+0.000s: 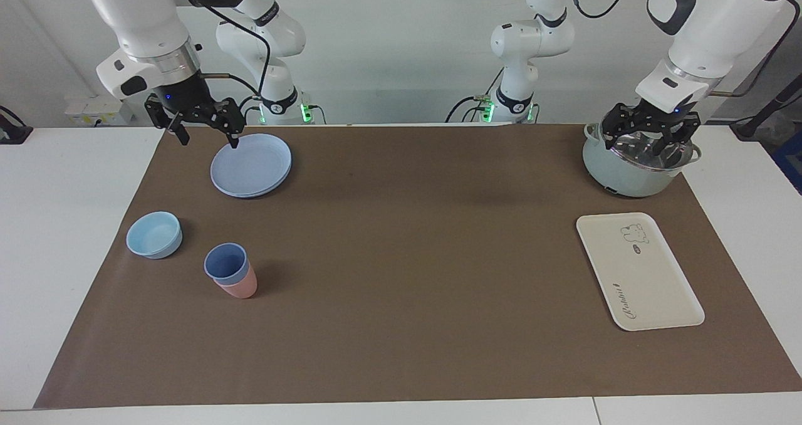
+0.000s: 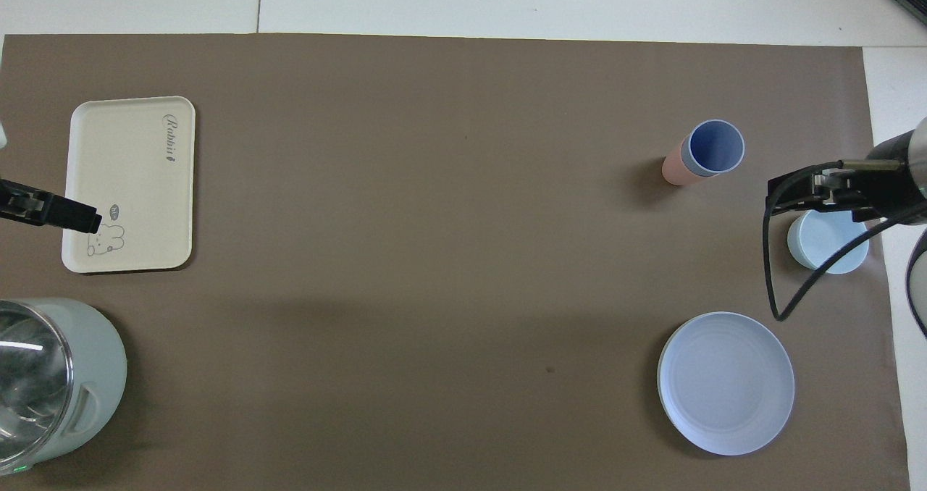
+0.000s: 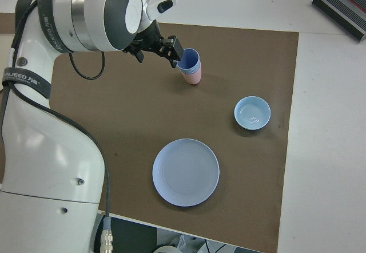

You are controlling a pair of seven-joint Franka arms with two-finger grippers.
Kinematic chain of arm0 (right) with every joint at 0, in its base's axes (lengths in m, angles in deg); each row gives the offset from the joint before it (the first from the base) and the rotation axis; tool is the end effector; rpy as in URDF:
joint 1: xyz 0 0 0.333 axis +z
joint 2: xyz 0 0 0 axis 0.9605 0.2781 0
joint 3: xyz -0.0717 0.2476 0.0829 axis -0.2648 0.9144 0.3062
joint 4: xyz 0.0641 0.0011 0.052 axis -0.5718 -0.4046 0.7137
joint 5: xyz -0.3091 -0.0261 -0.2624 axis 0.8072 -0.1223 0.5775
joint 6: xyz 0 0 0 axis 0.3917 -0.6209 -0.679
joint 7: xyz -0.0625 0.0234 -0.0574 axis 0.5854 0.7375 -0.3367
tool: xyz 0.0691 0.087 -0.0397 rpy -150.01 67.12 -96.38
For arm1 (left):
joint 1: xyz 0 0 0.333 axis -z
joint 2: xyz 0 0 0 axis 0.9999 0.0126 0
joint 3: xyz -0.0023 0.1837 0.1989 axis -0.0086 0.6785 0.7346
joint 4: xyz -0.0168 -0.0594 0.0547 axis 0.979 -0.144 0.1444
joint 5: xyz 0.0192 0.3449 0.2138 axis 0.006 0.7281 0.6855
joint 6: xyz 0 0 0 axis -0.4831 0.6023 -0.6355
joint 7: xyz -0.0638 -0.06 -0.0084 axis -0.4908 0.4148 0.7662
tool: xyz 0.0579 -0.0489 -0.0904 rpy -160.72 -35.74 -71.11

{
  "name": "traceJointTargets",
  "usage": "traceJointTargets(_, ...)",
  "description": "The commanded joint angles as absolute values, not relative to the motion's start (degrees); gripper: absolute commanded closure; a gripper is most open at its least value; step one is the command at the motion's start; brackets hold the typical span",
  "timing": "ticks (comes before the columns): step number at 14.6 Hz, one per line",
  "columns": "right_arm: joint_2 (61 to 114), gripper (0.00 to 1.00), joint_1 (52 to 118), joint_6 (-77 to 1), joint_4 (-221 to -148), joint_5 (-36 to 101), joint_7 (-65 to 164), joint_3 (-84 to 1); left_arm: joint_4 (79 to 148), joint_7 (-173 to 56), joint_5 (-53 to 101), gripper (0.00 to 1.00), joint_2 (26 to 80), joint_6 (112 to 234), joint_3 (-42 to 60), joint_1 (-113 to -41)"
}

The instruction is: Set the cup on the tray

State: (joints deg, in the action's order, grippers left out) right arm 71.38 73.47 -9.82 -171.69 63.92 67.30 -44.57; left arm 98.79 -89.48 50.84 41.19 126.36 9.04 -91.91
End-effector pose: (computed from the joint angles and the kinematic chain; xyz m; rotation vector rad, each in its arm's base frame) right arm 0.5619 0.0333 0.5724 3.1163 -0.1535 -0.0089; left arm 0.5622 -0.0033 0.5464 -3.0855 0.4412 0.0404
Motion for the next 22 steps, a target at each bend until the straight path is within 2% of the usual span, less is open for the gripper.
traceJointTargets(1,71.64,0.00,72.53,-8.90,-171.10,63.84,66.32,-44.34,98.75,-89.70,51.81,0.00,40.71,125.98,8.77,-92.26)
traceJointTargets(5,71.64,0.00,72.45,-8.72,-171.10,63.84,66.05,-44.69,98.75,-89.70,51.81,0.00,40.71,125.98,8.77,-92.26)
traceJointTargets(8,70.94,0.00,69.99,-8.46,-172.58,63.84,66.14,-44.78,98.75,-89.70,51.81,0.00,40.71,125.98,8.77,-92.26)
traceJointTargets(12,72.60,0.04,66.57,-13.02,-170.75,63.31,69.83,-44.87,98.75,-89.70,51.81,0.00,40.71,125.98,8.77,-92.26)
traceJointTargets(17,86.99,0.06,64.54,-12.94,-154.17,61.64,83.26,-45.22,98.75,-89.70,51.81,0.00,40.71,125.98,8.77,-92.26)
traceJointTargets(20,100.60,0.08,63.74,-12.24,-138.63,61.64,88.00,-45.22,98.75,-89.70,51.81,0.00,40.71,125.98,8.77,-92.26)
traceJointTargets(22,105.46,0.08,62.35,-14.16,-136.03,60.33,92.57,-44.44,98.75,-89.70,51.81,0.00,40.71,125.98,8.77,-92.26)
